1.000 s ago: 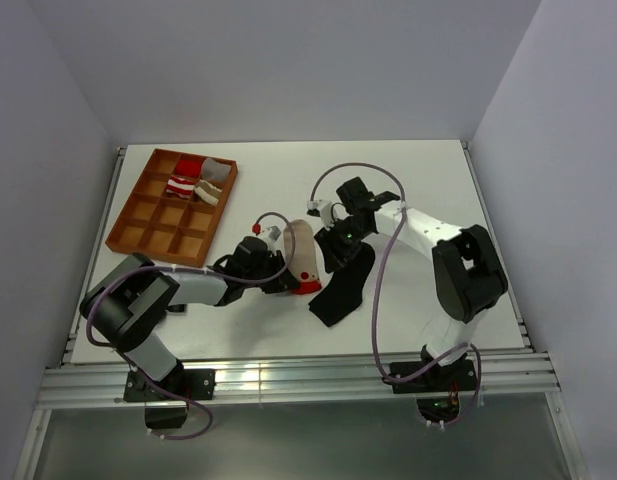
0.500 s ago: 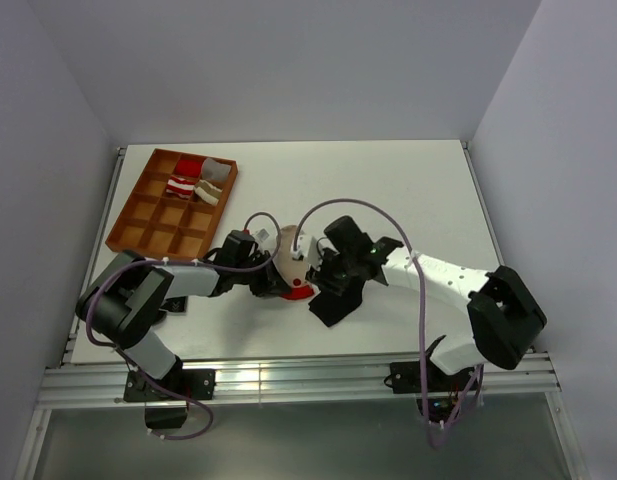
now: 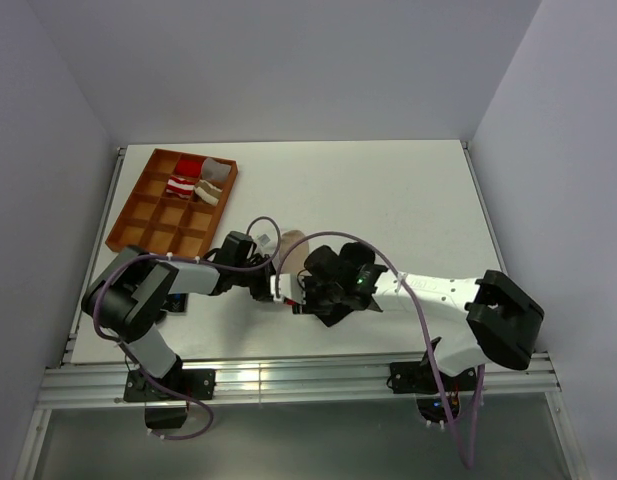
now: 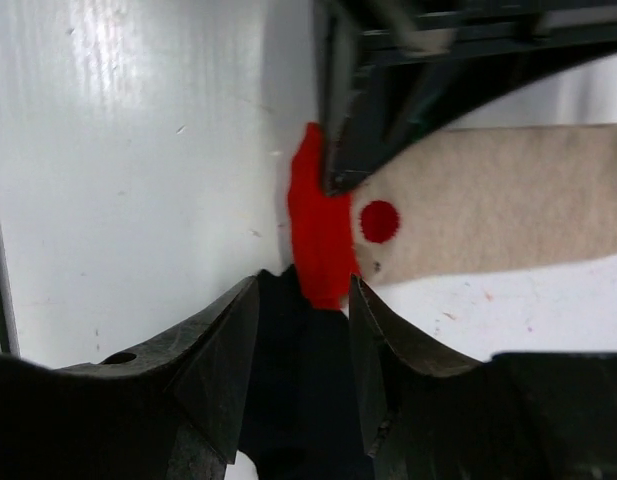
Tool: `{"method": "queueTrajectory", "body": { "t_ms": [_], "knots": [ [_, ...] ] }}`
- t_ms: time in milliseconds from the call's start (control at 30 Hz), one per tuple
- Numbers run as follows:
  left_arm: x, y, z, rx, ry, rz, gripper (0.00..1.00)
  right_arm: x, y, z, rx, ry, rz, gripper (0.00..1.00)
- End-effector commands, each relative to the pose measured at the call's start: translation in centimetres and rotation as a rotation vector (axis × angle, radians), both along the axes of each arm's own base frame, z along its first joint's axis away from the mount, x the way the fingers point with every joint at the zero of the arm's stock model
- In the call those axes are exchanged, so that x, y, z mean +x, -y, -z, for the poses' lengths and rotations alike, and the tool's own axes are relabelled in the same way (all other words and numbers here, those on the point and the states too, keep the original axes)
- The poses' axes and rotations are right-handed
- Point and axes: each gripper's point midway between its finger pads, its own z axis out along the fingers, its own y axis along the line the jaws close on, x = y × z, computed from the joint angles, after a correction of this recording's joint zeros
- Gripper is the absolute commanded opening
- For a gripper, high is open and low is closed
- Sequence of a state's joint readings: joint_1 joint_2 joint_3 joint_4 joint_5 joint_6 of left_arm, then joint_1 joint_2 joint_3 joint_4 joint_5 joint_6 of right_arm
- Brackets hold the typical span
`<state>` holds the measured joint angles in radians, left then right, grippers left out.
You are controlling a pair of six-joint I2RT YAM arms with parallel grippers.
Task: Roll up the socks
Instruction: Roll the sock at the center of the board.
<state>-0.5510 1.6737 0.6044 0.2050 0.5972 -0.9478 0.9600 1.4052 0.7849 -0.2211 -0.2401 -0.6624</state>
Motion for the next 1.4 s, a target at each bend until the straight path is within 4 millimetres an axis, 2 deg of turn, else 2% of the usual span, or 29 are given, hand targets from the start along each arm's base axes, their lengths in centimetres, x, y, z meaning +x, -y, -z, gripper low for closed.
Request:
{"method": "queueTrajectory", "body": {
  "t_ms": [0, 200, 767, 833, 1033, 1067, 1333, 1367],
  "knots": [
    [-1.3, -1.0, 1.8, 0.05, -0.065, 0.008, 0.0, 0.0, -0.5, 0.9, -0.031, 0.078, -0.041, 0.48],
    [-0.9, -1.2, 1.6, 0.049, -0.067, 0.008, 0.0, -0.6, -1.1, 2.4, -0.078, 0.111, -0.063, 0.46],
    [-1.1, -1.4, 1.9, 0.043, -0.081, 0.018, 0.0, 0.9, -1.9, 4.3, -0.129, 0.196, -0.041, 0.46],
    [-1.1, -1.3, 1.7, 0.037, -0.083, 0.018, 0.01, 0.9, -1.9, 4.5, -0.14, 0.188, -0.038, 0.42],
    [-0.8, -0.8, 0.7, -0.009, -0.079, -0.005, 0.11, 0.8, -1.8, 4.4, -0.154, 0.139, -0.015, 0.19],
    [-0.8, -0.9, 0.6, -0.016, -0.081, -0.013, 0.16, 0.6, -1.7, 4.4, -0.152, 0.118, -0.013, 0.17],
    [0.8, -0.1, -2.4, -0.126, -0.029, -0.131, 0.29, 0.6, -0.8, 3.2, -0.137, -0.098, 0.011, 0.14],
    [1.0, -0.3, -2.2, -0.113, -0.021, -0.157, 0.31, 0.1, -1.0, 3.1, -0.125, -0.148, -0.008, 0.13]
  ]
}}
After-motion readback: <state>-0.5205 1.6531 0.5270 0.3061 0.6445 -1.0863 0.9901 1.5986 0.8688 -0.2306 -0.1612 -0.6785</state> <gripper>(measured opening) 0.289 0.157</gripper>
